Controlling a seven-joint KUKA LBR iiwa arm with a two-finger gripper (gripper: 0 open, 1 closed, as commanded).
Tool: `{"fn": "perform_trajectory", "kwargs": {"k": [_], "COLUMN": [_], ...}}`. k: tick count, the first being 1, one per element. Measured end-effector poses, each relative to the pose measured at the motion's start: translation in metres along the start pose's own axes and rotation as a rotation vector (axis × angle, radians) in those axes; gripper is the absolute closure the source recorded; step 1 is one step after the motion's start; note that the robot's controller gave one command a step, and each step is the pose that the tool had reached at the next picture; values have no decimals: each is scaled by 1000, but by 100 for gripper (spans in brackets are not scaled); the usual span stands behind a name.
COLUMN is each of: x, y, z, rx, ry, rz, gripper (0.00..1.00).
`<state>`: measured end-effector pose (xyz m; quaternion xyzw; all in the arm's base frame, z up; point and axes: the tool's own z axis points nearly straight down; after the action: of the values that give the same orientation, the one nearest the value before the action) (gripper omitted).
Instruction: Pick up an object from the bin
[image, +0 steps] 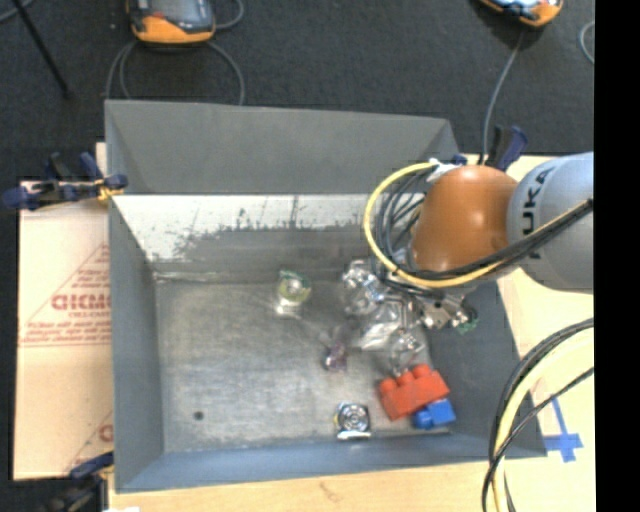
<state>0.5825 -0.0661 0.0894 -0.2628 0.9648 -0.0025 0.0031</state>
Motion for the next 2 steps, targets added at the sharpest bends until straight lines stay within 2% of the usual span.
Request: {"fn": "perform_trajectory", "kwargs": {"k": [1,2], "x": [-3,5], "y": [6,30], "z": [1,-124], "rx": [-7,1], "ry": [-1,-5], "rz": [-2,44], "gripper": [100,100]}}
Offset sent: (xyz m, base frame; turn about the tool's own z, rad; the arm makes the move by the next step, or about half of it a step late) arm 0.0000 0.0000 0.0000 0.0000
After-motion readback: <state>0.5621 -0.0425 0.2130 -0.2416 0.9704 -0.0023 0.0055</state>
